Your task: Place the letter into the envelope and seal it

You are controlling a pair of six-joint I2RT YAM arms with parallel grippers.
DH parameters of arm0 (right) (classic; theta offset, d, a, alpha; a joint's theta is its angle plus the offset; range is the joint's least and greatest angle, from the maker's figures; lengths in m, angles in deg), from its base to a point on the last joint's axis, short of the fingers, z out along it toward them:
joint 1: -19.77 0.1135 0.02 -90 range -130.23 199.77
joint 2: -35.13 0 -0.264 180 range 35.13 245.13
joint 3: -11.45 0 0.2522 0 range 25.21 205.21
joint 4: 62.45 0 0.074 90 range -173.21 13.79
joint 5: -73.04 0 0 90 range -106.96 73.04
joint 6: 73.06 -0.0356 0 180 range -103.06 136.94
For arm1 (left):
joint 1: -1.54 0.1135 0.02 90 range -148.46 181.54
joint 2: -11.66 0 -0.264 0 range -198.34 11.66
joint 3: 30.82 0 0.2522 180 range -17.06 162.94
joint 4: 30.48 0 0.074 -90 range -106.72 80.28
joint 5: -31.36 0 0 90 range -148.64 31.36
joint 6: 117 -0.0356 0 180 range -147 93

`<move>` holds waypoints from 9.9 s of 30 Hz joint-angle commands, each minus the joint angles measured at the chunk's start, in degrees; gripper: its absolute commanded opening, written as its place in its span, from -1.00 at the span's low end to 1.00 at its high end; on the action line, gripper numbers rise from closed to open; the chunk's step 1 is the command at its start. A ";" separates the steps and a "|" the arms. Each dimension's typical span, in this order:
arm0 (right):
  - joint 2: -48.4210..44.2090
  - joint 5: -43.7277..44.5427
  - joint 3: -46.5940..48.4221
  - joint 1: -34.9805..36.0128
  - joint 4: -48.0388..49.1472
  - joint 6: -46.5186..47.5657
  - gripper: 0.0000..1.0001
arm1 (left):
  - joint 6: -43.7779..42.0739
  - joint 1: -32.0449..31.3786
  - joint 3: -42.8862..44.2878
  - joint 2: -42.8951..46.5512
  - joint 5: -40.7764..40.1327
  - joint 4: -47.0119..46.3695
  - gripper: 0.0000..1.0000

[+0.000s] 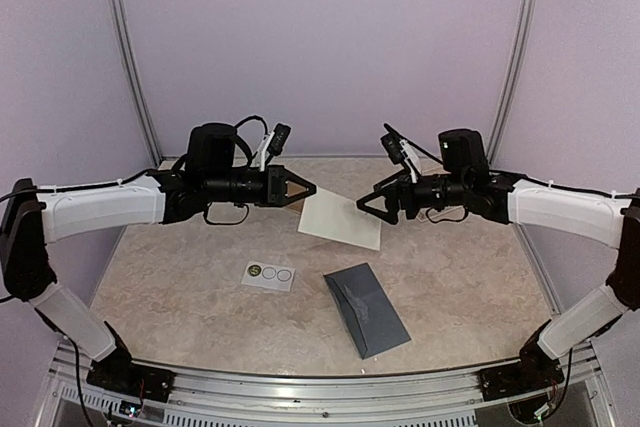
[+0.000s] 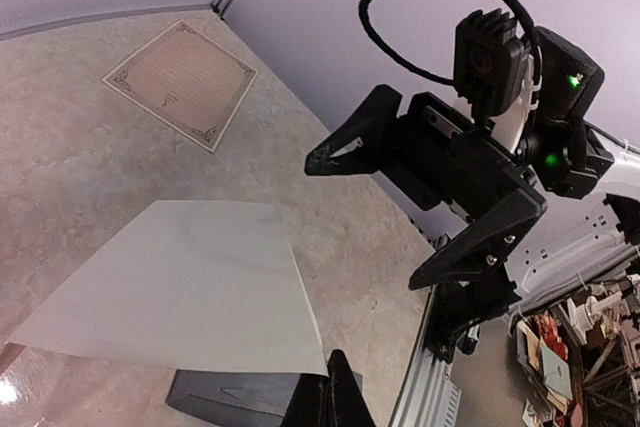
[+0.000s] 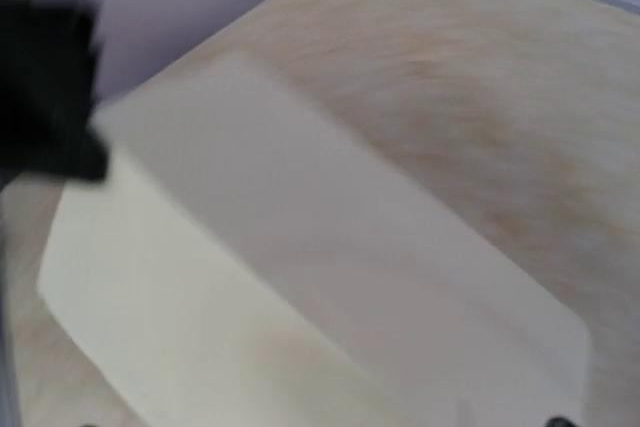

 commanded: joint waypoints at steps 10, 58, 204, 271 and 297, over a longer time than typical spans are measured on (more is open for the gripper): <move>1.47 -6.31 9.47 12.26 -16.85 15.40 0.63 | -18.43 -4.30 12.21 8.57 14.29 34.32 -1.00; -11.20 -8.59 1.77 17.15 5.66 -2.90 -1.00 | -5.21 9.59 -16.48 31.77 -10.29 5.13 0.68; -29.32 13.63 -24.60 18.74 9.87 -20.17 0.99 | -6.50 -17.78 -10.03 14.67 -5.12 1.99 -1.00; -7.60 20.54 -5.57 33.36 18.24 45.25 -1.00 | 51.33 -4.58 -12.36 16.10 10.20 5.39 -0.60; -24.78 35.57 -31.14 29.03 10.54 -28.49 0.66 | 10.58 -14.33 -9.71 3.60 -6.94 3.07 -1.00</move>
